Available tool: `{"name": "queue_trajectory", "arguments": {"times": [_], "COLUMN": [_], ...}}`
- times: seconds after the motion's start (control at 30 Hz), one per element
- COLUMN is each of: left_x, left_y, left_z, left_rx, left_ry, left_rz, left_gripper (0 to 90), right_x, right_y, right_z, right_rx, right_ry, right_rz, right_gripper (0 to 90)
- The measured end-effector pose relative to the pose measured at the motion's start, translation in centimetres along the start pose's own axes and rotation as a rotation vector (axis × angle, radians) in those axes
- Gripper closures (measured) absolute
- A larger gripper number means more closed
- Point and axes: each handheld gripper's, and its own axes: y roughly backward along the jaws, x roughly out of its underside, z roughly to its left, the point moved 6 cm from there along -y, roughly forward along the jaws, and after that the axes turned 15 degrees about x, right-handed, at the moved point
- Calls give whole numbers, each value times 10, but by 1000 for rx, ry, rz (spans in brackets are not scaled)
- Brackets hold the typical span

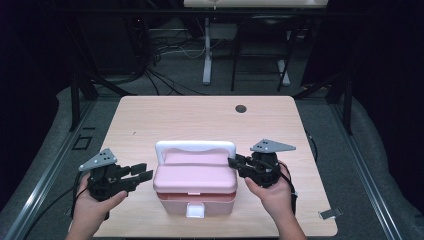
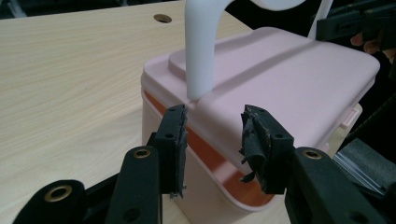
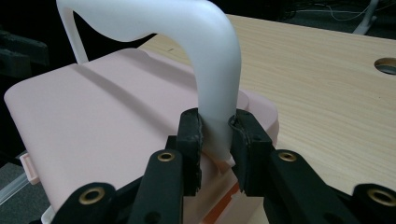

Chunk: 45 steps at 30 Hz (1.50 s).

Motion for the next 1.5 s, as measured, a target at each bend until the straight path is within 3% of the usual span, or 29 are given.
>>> {"name": "queue_trajectory", "arguments": {"times": [0.4, 0.63, 1.17, 1.5], "left_x": [30, 38, 38, 29], "left_y": [1, -7, -14, -13], "left_z": [-1, -4, -11, -14], "left_rx": [-7, 6, 10, 12], "left_ry": [9, -3, -24, -33], "left_rz": [47, 63, 71, 51], "left_gripper": [607, 611, 611, 609], "right_x": [0, 1, 3, 0], "right_y": [0, 0, -2, 4], "right_z": [0, 1, -2, -6], "right_rx": [2, 3, -5, -9], "right_ry": [0, 1, -7, -33], "right_rz": [-1, -1, 5, -22], "right_gripper": [740, 739, 732, 697]}}
